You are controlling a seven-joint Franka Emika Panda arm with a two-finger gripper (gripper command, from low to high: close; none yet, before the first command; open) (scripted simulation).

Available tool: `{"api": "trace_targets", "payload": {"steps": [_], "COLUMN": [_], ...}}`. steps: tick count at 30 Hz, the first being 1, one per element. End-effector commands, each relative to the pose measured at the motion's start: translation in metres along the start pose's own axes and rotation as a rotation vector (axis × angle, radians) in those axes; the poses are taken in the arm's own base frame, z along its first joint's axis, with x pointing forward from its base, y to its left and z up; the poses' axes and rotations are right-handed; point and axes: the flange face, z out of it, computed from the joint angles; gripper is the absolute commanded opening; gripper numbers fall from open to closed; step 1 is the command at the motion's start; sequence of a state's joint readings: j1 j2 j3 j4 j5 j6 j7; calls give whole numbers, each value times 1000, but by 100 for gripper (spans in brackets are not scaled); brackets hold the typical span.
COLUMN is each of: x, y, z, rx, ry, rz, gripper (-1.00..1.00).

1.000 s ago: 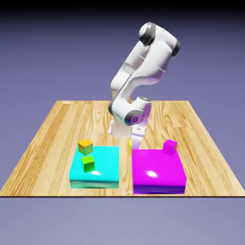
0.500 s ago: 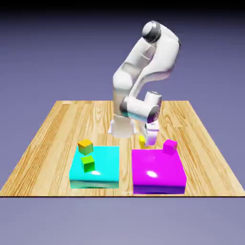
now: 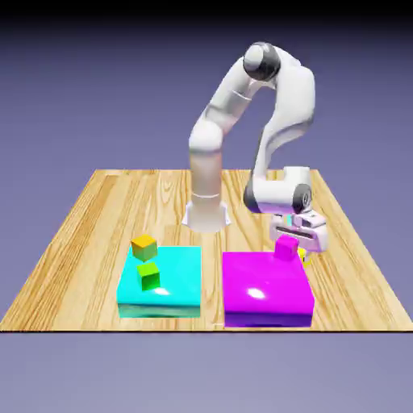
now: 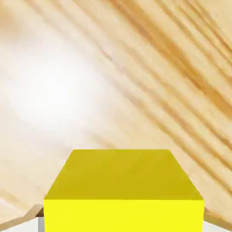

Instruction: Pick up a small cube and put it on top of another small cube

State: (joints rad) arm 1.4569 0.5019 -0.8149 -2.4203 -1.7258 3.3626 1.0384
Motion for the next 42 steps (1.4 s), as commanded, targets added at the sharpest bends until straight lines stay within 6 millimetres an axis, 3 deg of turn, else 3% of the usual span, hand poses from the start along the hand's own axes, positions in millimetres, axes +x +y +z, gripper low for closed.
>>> {"api": "trace_targets", "payload": {"steps": [1,8,12,16,20,23,28,33,35,37,38,42], "x": [11,70,26,-35,-110,-170,-270,-361,-393,-403,-403,-418], "y": [9,75,154,221,271,296,315,308,299,297,297,272], "z": [-1,-21,-27,-39,-55,-70,-99,-132,-146,-156,-156,-96], "rx": [-32,-227,-320,-369,-366,-331,-208,-21,66,133,133,133], "ry": [15,58,-55,-188,-325,-420,-542,-590,-582,-555,-555,-554], "rz": [4,75,297,521,745,913,1188,1447,1544,1580,1580,1580], "gripper": [-100,-100,-100,-100,-100,-100,-100,-100,-100,-100,-100,-100]}}
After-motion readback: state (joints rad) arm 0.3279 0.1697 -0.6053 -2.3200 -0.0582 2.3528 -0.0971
